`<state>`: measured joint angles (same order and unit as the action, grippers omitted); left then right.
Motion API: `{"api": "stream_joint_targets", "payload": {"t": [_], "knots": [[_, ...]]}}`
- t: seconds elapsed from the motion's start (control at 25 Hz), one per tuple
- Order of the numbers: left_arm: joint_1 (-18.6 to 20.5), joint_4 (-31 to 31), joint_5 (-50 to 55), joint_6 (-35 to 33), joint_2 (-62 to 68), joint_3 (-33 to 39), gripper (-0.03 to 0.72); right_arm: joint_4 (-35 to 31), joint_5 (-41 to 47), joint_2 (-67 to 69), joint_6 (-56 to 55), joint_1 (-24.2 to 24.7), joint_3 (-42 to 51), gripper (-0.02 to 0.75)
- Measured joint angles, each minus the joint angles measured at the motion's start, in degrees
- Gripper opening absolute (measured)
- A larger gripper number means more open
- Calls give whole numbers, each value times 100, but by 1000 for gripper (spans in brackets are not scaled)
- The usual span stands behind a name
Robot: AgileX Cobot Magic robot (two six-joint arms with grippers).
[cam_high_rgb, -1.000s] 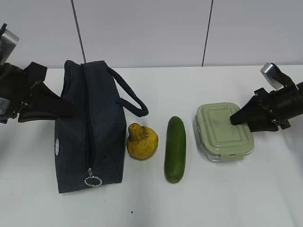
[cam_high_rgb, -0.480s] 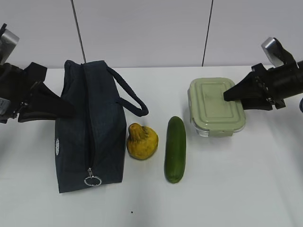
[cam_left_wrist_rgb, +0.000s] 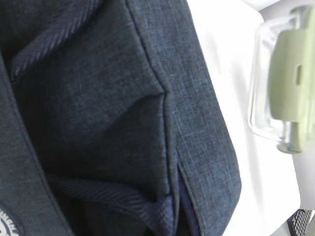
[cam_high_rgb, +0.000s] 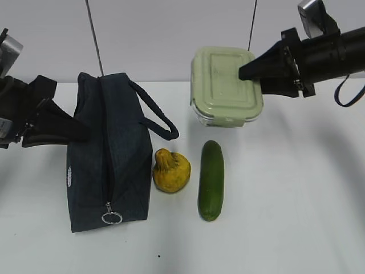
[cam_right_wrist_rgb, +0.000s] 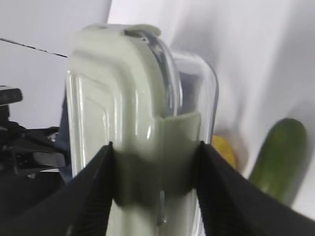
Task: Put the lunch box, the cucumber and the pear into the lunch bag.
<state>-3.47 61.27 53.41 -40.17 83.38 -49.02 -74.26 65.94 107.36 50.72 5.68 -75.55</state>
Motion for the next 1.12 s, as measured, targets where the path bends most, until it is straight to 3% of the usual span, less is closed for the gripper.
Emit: {"api": "stream_joint_targets", "payload": {"t": [0.48,0.72,1.12], "knots": [[0,0,-40,0,0,0,-13,-1270,55,-25,-34,-1212,-801,377],[0,16,-43,-2,0,0,-13,-1475,-110,-25,-23,-1704,-1029,377],[0,170,6,-130,0,0,-13,-2255,-540,547,153,-1952,-1053,377]]}}
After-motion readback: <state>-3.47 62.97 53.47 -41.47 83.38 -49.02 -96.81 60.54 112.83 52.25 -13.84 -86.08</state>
